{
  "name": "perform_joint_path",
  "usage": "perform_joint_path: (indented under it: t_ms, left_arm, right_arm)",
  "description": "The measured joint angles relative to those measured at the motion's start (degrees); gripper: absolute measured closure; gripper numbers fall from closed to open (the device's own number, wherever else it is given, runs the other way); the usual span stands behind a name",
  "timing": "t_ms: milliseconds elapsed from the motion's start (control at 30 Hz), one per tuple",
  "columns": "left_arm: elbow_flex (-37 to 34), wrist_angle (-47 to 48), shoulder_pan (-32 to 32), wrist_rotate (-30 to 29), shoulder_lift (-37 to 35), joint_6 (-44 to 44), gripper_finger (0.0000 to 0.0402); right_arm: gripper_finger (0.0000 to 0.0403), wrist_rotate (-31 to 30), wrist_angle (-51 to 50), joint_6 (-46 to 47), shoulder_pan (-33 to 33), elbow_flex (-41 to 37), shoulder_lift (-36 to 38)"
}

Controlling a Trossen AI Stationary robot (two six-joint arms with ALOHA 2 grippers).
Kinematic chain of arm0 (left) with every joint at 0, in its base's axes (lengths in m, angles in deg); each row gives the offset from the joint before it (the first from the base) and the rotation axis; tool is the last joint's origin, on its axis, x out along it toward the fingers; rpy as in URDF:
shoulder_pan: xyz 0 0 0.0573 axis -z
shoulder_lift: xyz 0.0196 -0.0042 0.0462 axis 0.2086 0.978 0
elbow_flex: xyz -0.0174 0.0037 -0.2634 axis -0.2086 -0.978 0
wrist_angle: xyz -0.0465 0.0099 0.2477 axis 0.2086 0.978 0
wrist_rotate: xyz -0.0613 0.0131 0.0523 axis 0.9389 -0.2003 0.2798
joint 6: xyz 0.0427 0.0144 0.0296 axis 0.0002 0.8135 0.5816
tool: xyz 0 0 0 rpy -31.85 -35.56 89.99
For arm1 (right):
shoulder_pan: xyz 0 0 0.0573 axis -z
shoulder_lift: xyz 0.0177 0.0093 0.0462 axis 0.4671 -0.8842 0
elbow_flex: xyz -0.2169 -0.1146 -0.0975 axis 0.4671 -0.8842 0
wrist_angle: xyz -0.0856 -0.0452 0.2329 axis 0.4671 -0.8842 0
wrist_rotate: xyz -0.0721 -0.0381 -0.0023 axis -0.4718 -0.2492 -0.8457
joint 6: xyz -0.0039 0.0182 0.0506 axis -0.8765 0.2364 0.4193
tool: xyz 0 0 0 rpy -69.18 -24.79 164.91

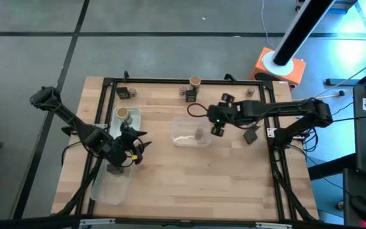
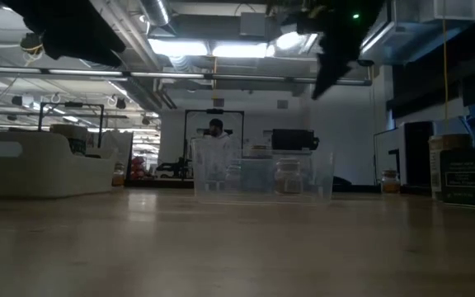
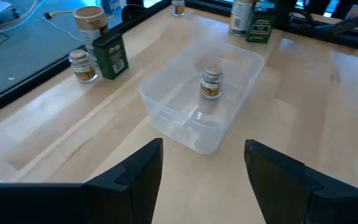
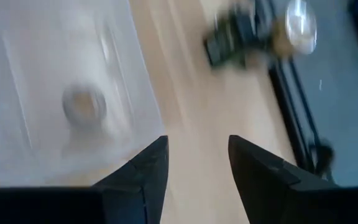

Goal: Sort spices by type
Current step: Put the black seasoning can into the bottom transparent bin

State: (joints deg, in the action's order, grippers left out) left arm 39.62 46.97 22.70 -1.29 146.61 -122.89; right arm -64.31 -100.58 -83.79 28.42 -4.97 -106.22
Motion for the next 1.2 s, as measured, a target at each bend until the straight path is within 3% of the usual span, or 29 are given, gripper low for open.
perform_joint_path:
  t_ms: [133, 300, 600, 1200]
  left_arm:
    - [0.0, 0.0, -1.0, 0.0, 0.0, 0.5, 0.0192]
    - [0.0, 0.0, -1.3, 0.0, 0.0, 1.6, 0.0192]
    - [0.0, 0.0, -1.1, 0.0, 0.0, 2.8, 0.0192]
    - [0.0, 0.0, -1.1, 0.0, 0.0, 2.7, 0.0192]
  right_arm:
    - [0.0235, 3.0, -11.7, 5.3, -0.2, 1.2, 0.0]
    - [0.0235, 13.1, -22.1, 14.1, -0.2, -0.2, 0.0]
    - [0.0235, 13.9, -36.9, 30.5, -0.7, -4.4, 0.0]
    - [0.0235, 16.2, -37.7, 45.7, -10.5, -11.9, 0.0]
